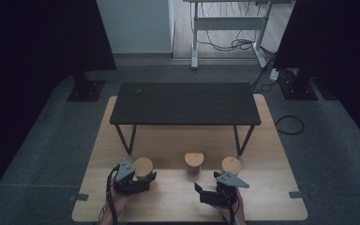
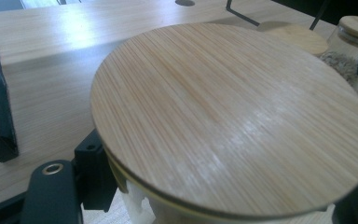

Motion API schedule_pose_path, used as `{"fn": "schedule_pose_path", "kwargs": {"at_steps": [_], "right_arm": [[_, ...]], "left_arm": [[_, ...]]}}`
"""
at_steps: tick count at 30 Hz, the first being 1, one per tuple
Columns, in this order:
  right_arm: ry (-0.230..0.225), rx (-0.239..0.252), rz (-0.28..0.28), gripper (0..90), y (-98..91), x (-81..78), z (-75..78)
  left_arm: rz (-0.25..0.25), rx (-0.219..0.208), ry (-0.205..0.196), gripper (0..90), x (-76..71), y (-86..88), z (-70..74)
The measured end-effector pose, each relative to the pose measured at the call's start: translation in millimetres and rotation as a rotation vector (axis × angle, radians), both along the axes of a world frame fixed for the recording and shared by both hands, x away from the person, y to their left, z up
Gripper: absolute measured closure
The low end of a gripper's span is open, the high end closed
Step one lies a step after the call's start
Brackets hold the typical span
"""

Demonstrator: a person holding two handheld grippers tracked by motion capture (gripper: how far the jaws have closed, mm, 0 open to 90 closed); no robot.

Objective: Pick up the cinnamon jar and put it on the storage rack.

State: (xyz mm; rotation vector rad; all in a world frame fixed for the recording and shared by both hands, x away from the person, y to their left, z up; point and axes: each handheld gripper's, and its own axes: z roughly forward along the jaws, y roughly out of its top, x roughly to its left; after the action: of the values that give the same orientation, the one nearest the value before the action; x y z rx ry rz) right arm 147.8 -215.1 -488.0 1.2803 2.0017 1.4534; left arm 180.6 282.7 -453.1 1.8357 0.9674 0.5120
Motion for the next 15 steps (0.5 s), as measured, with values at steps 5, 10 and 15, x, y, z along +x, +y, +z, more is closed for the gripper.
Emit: {"fn": "schedule_pose_path", "kwargs": {"at_steps": [5, 10, 15], "right_arm": [[0.001, -0.002, 0.0, 7.9, 0.5, 0.1, -0.3], [0.005, -0.002, 0.003, 7.9, 0.4, 0.7, -0.7], [0.007, -0.004, 0.002, 7.9, 1.3, 0.8, -1.4]], "left_arm": [[0.001, -0.004, -0.004, 24.5, -2.0, 0.8, 3.4], [0.002, -0.012, -0.007, 24.6, -2.4, 3.9, 6.4], [0.0, -0.012, -0.003, 24.6, -3.9, 4.1, 9.4]]}}
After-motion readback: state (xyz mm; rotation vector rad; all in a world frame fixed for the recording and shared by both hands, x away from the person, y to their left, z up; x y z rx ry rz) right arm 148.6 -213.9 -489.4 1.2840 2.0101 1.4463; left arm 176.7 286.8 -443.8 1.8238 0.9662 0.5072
